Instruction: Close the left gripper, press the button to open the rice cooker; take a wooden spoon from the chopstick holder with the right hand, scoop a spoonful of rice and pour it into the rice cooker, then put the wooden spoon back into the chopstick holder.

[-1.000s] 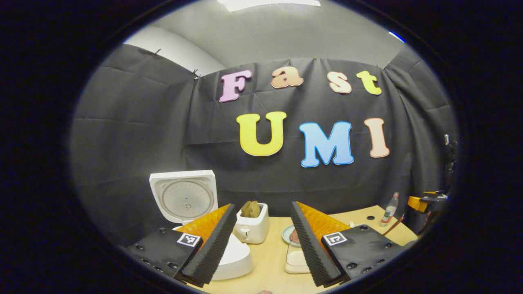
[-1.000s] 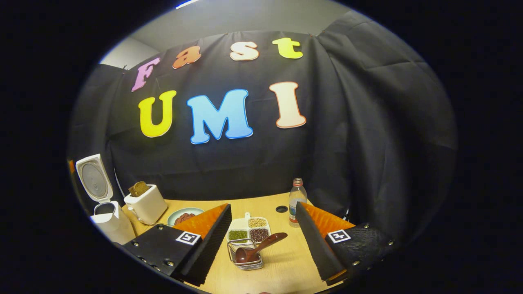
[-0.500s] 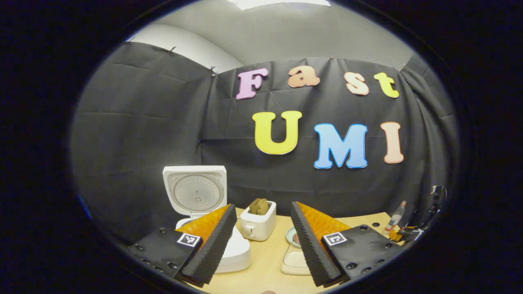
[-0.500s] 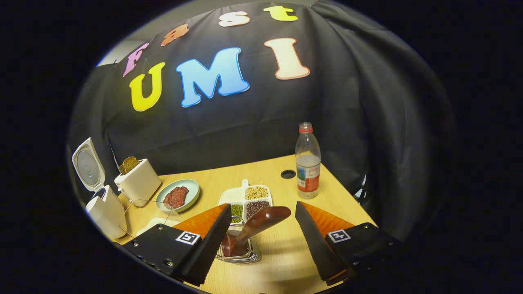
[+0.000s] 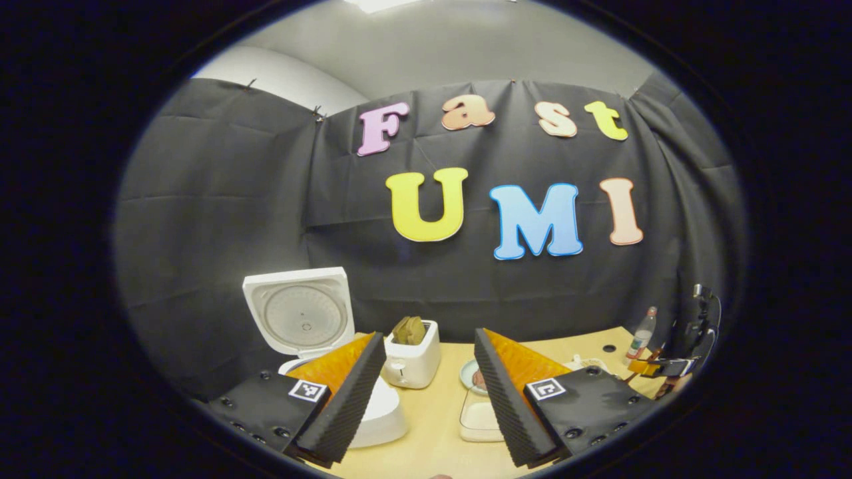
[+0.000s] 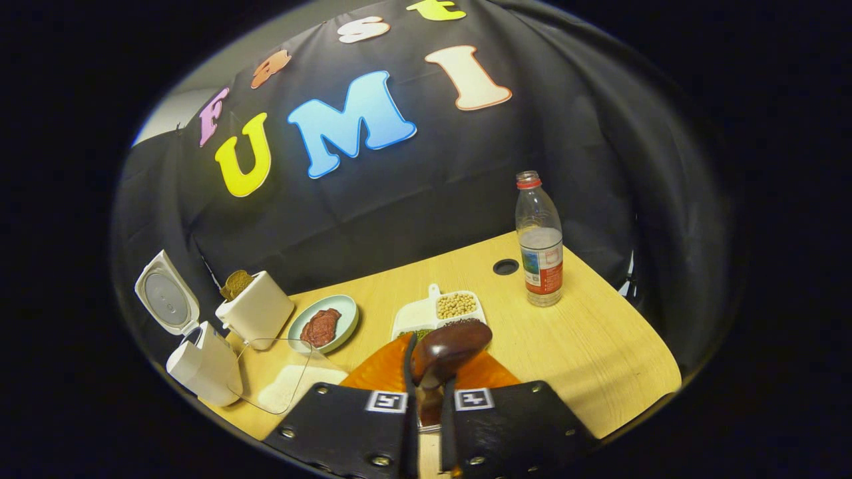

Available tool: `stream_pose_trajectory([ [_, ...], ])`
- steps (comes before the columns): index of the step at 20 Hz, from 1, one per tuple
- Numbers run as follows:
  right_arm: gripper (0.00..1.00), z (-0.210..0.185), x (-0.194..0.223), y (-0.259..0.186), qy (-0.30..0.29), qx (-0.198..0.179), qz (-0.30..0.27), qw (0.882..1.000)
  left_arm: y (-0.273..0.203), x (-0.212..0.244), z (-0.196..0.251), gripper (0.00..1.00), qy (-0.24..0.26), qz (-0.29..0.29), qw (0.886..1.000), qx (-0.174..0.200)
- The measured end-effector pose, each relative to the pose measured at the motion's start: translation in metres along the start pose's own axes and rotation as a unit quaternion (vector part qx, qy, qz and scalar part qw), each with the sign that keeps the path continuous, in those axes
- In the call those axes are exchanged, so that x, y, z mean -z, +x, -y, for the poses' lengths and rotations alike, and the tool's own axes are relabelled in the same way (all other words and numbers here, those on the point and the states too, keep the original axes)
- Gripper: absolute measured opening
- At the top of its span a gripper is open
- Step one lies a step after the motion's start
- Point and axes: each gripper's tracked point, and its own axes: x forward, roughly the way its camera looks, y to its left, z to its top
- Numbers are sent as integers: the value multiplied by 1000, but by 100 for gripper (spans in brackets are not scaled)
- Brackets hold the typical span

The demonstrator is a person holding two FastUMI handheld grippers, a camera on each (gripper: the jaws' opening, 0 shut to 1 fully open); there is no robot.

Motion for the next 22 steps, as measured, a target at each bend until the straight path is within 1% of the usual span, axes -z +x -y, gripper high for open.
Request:
stream_pose_trajectory([
  [5, 11, -23, -39, -32, -1, 29, 39, 999, 8, -5, -7, 94, -5, 24, 999, 47],
  [8, 11, -44, -58, -54, 0, 29, 56, 998, 8, 2, -15, 93, -17, 24, 997, 69],
  [11, 11, -80, -73, -76, -1, 6, 75, 997, 5, 10, -32, 94, -25, 23, 997, 73],
  [14, 11, -127, -81, -85, -4, -32, 78, 996, 4, 19, -44, 94, -20, 19, 997, 77],
  [18, 11, -180, -74, -69, -33, -70, 64, 995, -2, 13, -48, 94, -29, 26, 996, 86],
  [22, 11, -211, -50, -37, -72, -85, 36, 993, -3, 14, -59, 93, -25, 29, 996, 82],
])
